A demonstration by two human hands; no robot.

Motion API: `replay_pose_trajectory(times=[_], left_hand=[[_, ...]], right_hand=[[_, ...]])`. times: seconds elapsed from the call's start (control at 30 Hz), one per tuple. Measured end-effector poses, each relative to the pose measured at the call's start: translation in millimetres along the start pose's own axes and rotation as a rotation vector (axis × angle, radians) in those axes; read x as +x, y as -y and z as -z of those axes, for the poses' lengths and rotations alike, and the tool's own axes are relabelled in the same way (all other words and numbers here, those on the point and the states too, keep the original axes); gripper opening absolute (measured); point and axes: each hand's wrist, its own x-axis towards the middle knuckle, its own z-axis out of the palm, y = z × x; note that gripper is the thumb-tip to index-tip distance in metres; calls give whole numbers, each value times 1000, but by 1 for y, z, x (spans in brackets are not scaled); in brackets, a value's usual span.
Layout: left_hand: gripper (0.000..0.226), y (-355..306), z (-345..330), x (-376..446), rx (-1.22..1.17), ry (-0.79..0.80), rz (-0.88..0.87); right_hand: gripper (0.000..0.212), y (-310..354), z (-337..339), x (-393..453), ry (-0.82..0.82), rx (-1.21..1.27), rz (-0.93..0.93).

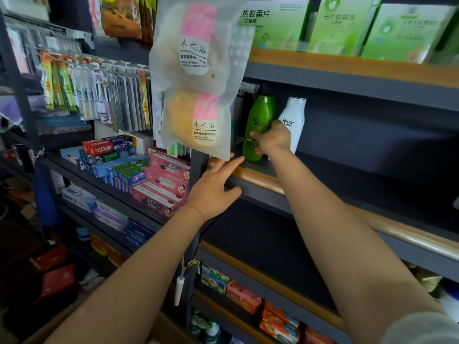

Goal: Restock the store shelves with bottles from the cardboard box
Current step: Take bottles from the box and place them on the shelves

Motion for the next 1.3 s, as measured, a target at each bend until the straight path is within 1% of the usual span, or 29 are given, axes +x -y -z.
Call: replay_pose_trajectory(times=[0.2, 0.3, 0.37, 0.43, 0.5, 0.57, 0.63, 0.67, 0.7, 0.77, 0.8, 0.83, 0.87, 0.93, 0.97, 1.0, 1.03, 1.1, 1.13, 1.17, 1.2, 1.23, 1.27, 1.3], left_hand=[[69, 1, 0, 0, -20, -7, -11], [69, 2, -1, 0, -17, -3, -4], [69, 4, -2, -1, -25, 1, -4], [70, 4, -3, 0, -17, 3, -3], [72, 0, -5, -1, 55, -12, -24], [77, -5, -8, -19, 152, -73, -67], [80, 6, -17, -56, 175, -164, -77], [78, 21, -24, -79, 160, -197, -36], [73, 41, -30, -104, 146, -211, 45], [59, 94, -42, -159, 148, -160, 325], [51, 120, -46, -190, 152, -111, 483], [44, 146, -50, -222, 152, -75, 606], [38, 168, -52, -256, 151, -54, 691], [31, 198, -53, -324, 174, -66, 835], [33, 210, -54, -356, 222, -98, 913], [41, 220, -54, -386, 293, -149, 999], [52, 228, -55, -414, 354, -203, 1083], [77, 244, -54, -461, 368, -339, 1247], [92, 255, -57, -484, 307, -384, 1343], [105, 261, -56, -498, 180, -417, 1420], [112, 267, -57, -510, 1, -458, 1486], [110, 274, -60, -521, -179, -498, 1527], [96, 278, -63, -526, -334, -511, 1549], [81, 282, -67, -528, -446, -501, 1535]], right_hand=[[46, 1, -1, 4, -1, -28, -4], [53, 1, 5, 2, 58, -65, -11], [58, 3, 14, -7, 61, -60, 18], [51, 4, 27, -26, 9, 25, 83], [35, 4, 37, -57, -18, 181, 154], [18, -4, 39, -92, 37, 296, 206], [13, -17, 28, -124, 171, 360, 224], [14, -26, 17, -139, 254, 387, 215], [16, -37, 2, -152, 337, 401, 195], [17, -67, -45, -175, 500, 371, 121], [18, -87, -74, -187, 582, 333, 69], [18, -109, -105, -201, 665, 296, 3], [19, -133, -138, -217, 744, 252, -66], [20, -183, -198, -254, 903, 150, -217], [21, -207, -226, -274, 971, 98, -289], [22, -230, -250, -296, 1033, 30, -354], [23, -252, -273, -318, 1095, -45, -404], [24, -287, -311, -359, 1211, -190, -466], [23, -303, -329, -379, 1271, -241, -495], [22, -318, -344, -396, 1322, -280, -524], [19, -331, -359, -412, 1371, -322, -543], [17, -343, -373, -427, 1414, -364, -542], [15, -352, -385, -439, 1453, -408, -514], [12, -358, -395, -450, 1486, -446, -465]])
